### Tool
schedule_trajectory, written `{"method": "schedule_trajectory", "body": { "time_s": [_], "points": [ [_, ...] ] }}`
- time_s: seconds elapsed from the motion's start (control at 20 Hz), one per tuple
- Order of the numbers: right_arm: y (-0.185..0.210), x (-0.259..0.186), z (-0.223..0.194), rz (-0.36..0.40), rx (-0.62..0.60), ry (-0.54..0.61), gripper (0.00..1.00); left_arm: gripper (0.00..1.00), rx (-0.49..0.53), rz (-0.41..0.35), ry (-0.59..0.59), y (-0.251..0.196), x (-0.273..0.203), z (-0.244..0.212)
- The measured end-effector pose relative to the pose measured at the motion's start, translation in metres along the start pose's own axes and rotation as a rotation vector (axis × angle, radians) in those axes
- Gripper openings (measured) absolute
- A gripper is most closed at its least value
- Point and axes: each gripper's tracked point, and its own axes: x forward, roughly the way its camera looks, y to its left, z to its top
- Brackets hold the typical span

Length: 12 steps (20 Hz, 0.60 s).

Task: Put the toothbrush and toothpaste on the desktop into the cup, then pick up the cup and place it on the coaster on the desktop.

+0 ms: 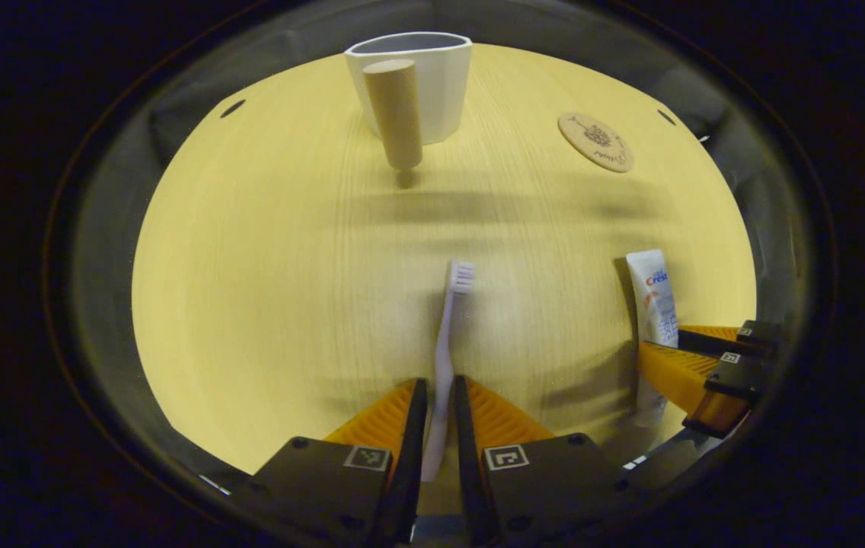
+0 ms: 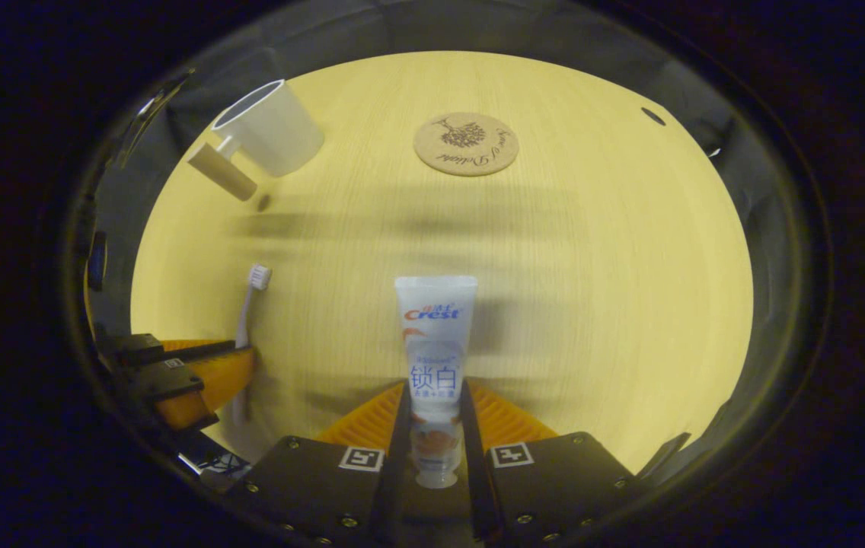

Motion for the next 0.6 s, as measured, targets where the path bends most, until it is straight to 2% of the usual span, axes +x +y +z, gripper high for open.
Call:
{"method": "schedule_trajectory", "body": {
  "time_s": [0.05, 0.1, 0.15, 0.25, 0.3, 0.4, 0.45, 0.5, 0.6],
  "points": [
    [0.0006, 0.0021, 0.0009, 0.002, 0.015, -0.007, 0.36, 0.18, 0.008, -0.004, 0.001, -0.0004, -0.0048, 0.0001],
    [0.0022, 0.0017, -0.0002, 0.012, 0.008, -0.002, 0.28, 0.20, 0.024, -0.008, -0.003, -0.0004, -0.0020, -0.0009],
    [0.0024, 0.0001, -0.0011, 0.017, 0.004, -0.004, 0.28, 0.24, 0.035, -0.013, -0.012, -0.0004, -0.0029, -0.0002],
    [0.0020, 0.0007, -0.0006, 0.021, -0.003, -0.015, 0.24, 0.20, 0.048, -0.015, -0.026, 0.0002, -0.0027, -0.0007],
    [0.0020, -0.0016, 0.0000, 0.025, -0.008, -0.021, 0.23, 0.17, 0.064, -0.020, -0.036, 0.0001, -0.0032, -0.0004],
    [0.0023, -0.0008, -0.0002, 0.029, -0.012, -0.034, 0.28, 0.17, 0.077, -0.017, -0.051, 0.0003, -0.0027, -0.0006],
    [0.0024, -0.0007, -0.0004, 0.031, -0.018, -0.038, 0.23, 0.08, 0.089, -0.023, -0.058, 0.0003, -0.0053, -0.0003],
    [0.0025, -0.0020, 0.0001, 0.032, -0.018, -0.044, 0.27, 0.08, 0.088, -0.026, -0.061, 0.0003, -0.0047, -0.0005],
    [0.0017, -0.0037, 0.0014, 0.032, -0.019, -0.063, 0.27, 0.08, 0.077, -0.034, -0.073, 0.0015, -0.0048, 0.0004]
  ]
}}
